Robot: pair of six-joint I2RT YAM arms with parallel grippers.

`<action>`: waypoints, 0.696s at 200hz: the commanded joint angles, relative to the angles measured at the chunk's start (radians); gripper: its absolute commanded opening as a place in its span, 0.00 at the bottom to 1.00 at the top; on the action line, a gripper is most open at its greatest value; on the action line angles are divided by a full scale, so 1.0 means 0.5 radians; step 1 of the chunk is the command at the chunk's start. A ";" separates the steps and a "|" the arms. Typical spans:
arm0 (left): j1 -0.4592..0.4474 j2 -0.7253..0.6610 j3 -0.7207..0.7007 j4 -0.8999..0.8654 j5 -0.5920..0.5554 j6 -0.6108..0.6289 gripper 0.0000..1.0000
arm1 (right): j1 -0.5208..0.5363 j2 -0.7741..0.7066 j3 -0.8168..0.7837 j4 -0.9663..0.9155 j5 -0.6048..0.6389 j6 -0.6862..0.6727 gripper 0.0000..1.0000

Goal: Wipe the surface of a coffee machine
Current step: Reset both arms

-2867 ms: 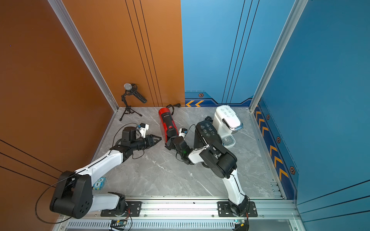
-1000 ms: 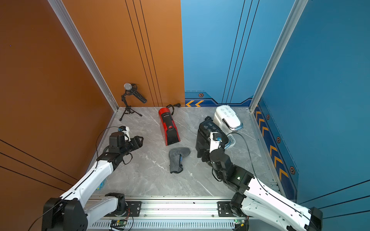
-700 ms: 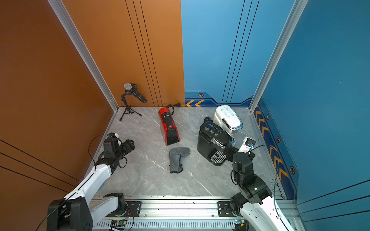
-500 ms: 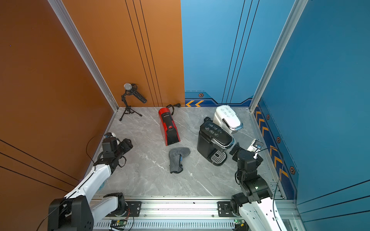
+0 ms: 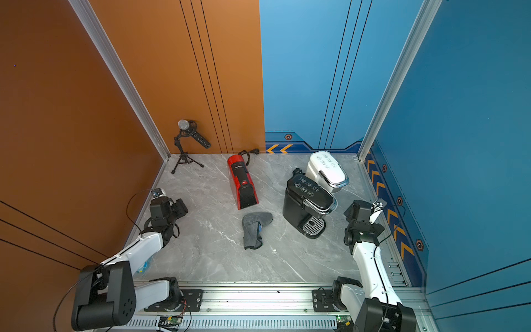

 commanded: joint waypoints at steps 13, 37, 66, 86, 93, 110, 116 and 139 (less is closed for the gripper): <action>0.006 0.162 -0.075 0.351 0.065 0.234 0.75 | 0.136 0.109 -0.230 0.807 -0.157 -0.346 1.00; -0.014 0.221 -0.091 0.525 0.149 0.294 0.75 | 0.230 0.238 -0.291 1.079 -0.165 -0.519 1.00; -0.054 0.253 -0.077 0.589 0.307 0.434 0.75 | 0.325 0.492 -0.277 1.320 -0.143 -0.590 1.00; -0.087 0.269 -0.063 0.587 0.367 0.488 0.76 | 0.362 0.599 -0.185 1.287 -0.171 -0.653 1.00; -0.091 0.278 -0.055 0.588 0.399 0.498 0.76 | 0.363 0.648 -0.164 1.316 -0.199 -0.652 1.00; -0.141 0.276 -0.057 0.591 0.518 0.592 0.77 | 0.372 0.698 -0.158 1.391 -0.342 -0.641 1.00; -0.192 0.256 -0.074 0.592 0.544 0.645 0.80 | 0.376 0.724 -0.203 1.511 -0.434 -0.655 1.00; -0.366 0.222 -0.107 0.589 0.346 0.816 0.82 | 0.447 0.975 -0.331 1.980 -0.590 -0.804 1.00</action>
